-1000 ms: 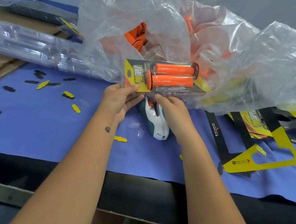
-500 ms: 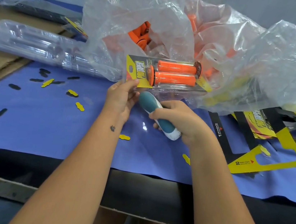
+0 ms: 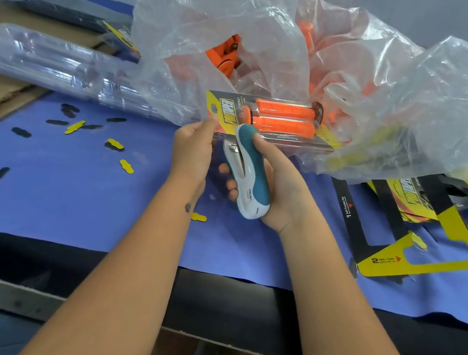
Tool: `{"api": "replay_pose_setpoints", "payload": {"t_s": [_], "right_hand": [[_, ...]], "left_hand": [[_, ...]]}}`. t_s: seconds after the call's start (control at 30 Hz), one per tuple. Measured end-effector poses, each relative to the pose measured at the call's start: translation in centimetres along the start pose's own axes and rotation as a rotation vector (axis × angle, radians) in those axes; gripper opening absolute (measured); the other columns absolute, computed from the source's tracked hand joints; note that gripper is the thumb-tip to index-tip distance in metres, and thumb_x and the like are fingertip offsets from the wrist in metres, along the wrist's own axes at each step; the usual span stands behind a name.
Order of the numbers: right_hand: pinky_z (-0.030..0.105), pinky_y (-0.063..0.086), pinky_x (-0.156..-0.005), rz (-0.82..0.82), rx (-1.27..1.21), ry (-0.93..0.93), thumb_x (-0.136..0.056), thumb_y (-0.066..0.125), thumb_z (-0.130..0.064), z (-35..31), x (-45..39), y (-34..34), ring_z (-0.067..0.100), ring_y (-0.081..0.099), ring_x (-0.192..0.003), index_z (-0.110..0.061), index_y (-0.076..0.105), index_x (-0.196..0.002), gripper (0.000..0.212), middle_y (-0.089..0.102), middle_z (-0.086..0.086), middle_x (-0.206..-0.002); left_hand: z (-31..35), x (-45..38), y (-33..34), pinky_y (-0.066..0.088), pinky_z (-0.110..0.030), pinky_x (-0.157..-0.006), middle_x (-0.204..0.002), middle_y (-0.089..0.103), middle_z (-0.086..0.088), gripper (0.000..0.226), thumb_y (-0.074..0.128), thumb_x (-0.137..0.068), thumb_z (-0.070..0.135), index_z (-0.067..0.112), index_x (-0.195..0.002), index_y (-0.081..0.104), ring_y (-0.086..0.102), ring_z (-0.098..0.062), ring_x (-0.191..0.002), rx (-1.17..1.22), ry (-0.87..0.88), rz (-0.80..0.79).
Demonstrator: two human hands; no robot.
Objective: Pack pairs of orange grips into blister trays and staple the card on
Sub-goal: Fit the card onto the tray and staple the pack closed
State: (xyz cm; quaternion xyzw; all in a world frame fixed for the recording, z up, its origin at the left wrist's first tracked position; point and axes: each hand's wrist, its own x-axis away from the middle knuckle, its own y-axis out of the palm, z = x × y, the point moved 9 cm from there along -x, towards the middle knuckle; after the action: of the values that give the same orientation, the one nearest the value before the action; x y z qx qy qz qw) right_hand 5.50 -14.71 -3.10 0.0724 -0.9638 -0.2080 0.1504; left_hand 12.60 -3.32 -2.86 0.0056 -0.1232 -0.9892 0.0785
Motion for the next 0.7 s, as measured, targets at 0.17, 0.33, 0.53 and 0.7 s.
{"api": "replay_pose_setpoints", "payload": {"t_s": [0.17, 0.33, 0.53, 0.7], "right_hand": [[0.028, 0.052, -0.055, 0.064, 0.037, 0.006, -0.093, 0.054, -0.052, -0.3, -0.3, -0.2, 0.023, 0.06, -0.058, -0.011, 0.07, -0.096, 0.044, 0.066, 0.013, -0.082], [0.029, 0.056, -0.055, 0.14, 0.118, 0.083, -0.09, 0.059, -0.052, -0.5, -0.4, -0.8, 0.025, 0.071, -0.065, -0.006, 0.068, -0.103, 0.048, 0.072, 0.015, -0.082], [0.031, 0.058, -0.057, 0.098, 0.066, 0.119, -0.089, 0.06, -0.053, -1.2, -0.6, 0.2, 0.026, 0.074, -0.073, -0.008, 0.069, -0.102, 0.049, 0.074, 0.016, -0.088], [0.027, 0.055, -0.052, 0.053, 0.056, 0.125, -0.088, 0.057, -0.058, -1.2, -0.8, 0.9, 0.025, 0.068, -0.061, -0.013, 0.07, -0.096, 0.048, 0.07, 0.012, -0.086]], "left_hand": [[1.0, 0.0, -0.4, 0.021, -0.032, -0.053, -0.061, 0.028, -0.005, 0.04, 0.057, -0.092, 0.033, 0.015, -0.061, 0.038, 0.023, -0.016, -0.057, -0.13, 0.102, 0.065], [1.1, -0.1, -0.6, 0.021, -0.031, -0.054, -0.067, 0.032, -0.01, 0.035, 0.056, -0.094, 0.03, 0.008, -0.069, 0.05, 0.025, -0.02, -0.064, -0.128, 0.11, 0.088], [1.1, 0.0, -0.7, 0.031, -0.026, -0.05, -0.062, 0.043, -0.006, 0.036, 0.058, -0.094, 0.03, 0.009, -0.064, 0.055, 0.035, -0.014, -0.06, -0.098, 0.088, 0.083], [0.7, 0.0, -0.4, 0.037, -0.018, -0.04, -0.057, 0.049, 0.0, 0.034, 0.058, -0.093, 0.026, 0.011, -0.063, 0.06, 0.044, -0.008, -0.048, -0.056, 0.068, 0.051]]}}
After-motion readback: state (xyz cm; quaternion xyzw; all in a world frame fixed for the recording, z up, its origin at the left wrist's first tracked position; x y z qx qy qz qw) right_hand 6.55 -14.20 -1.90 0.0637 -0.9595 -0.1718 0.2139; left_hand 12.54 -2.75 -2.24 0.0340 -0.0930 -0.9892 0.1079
